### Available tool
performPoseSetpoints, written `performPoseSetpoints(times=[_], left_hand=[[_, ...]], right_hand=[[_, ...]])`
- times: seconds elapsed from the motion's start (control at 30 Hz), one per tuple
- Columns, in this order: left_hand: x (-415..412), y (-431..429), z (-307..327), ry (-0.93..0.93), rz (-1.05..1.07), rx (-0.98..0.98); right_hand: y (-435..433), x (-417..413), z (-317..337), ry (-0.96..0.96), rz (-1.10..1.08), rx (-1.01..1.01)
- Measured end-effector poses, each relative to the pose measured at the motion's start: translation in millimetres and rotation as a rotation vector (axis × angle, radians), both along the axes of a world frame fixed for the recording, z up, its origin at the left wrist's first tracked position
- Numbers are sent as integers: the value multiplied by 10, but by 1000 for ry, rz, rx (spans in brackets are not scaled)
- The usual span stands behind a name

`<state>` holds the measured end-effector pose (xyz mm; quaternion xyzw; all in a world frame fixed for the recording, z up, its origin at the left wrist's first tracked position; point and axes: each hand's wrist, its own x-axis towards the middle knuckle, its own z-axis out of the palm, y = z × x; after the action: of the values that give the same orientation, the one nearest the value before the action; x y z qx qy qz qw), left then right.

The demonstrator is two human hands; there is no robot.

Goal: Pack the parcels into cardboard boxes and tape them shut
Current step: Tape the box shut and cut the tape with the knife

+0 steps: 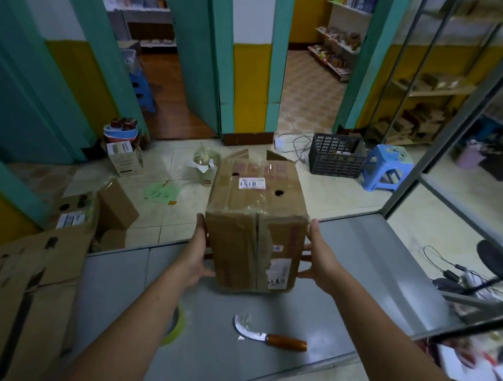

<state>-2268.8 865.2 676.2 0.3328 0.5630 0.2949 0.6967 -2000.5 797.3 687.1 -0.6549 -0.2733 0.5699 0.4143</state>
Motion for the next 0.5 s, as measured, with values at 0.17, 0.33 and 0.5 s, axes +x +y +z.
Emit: performPoseSetpoints(times=[0.17,0.33,0.5], left_hand=[[7,131,102,28,-108,3],[-1,211,241,-64,-124,194],[11,254,306,-162,-44,252]], right_hand=[[86,35,131,39,9,-84],[94,137,202,2,6,124],[51,382,320,53,7,248]])
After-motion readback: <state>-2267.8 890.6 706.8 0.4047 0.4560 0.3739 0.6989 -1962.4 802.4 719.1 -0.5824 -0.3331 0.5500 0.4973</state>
